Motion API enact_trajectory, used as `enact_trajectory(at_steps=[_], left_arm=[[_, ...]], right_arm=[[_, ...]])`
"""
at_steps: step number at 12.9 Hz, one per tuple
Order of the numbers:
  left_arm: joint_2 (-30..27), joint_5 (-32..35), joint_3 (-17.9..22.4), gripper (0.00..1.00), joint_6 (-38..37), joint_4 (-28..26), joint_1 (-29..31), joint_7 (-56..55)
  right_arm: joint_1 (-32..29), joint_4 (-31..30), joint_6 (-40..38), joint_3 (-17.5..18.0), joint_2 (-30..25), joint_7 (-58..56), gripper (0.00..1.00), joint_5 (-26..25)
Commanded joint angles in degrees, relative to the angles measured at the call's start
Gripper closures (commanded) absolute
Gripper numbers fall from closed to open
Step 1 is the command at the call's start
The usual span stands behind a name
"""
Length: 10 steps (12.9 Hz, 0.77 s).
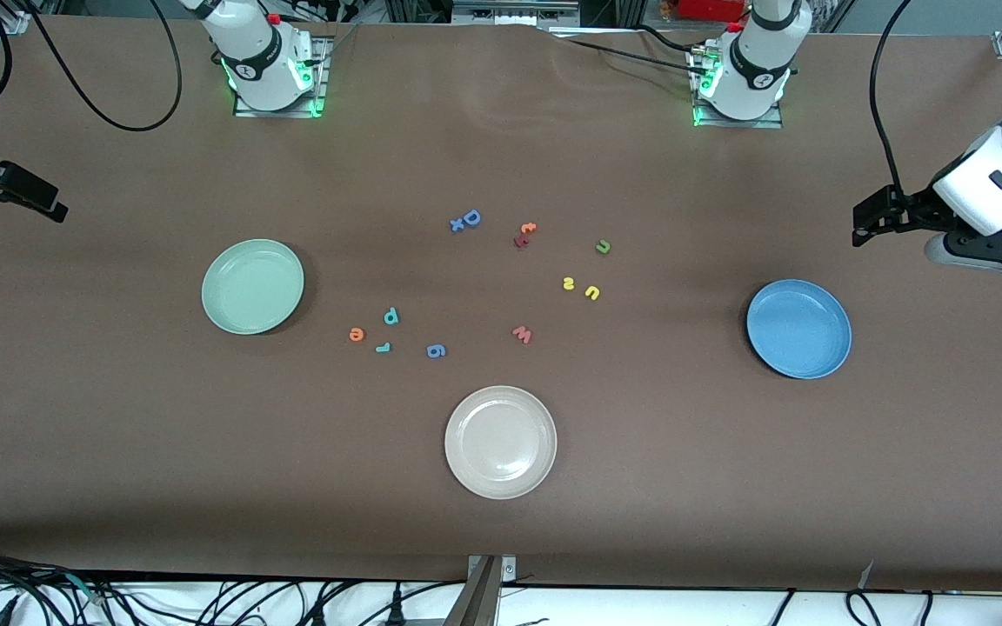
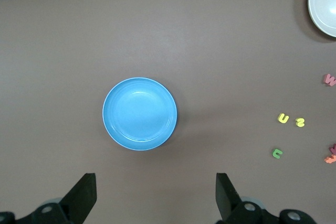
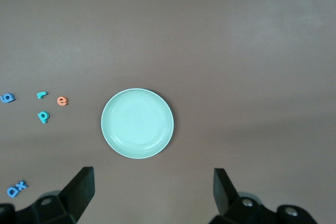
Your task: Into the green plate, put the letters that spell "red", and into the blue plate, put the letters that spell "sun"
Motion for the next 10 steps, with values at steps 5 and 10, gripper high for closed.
enact_trajectory(at_steps=[5,10], left_arm=[[1.1,-0.4,-0.1,0.0,-1.7,2.4,0.2,-0.3],[1.0,-0.4,-0.1,0.0,-1.7,2.4,0.2,-0.3]], right_arm=[[-0.1,1.0,-0.4,0.1,0.3,-1.1,0.0,0.5],[-0.2,1.1,-0.5,0.1,0.3,-1.0,0.0,0.5]])
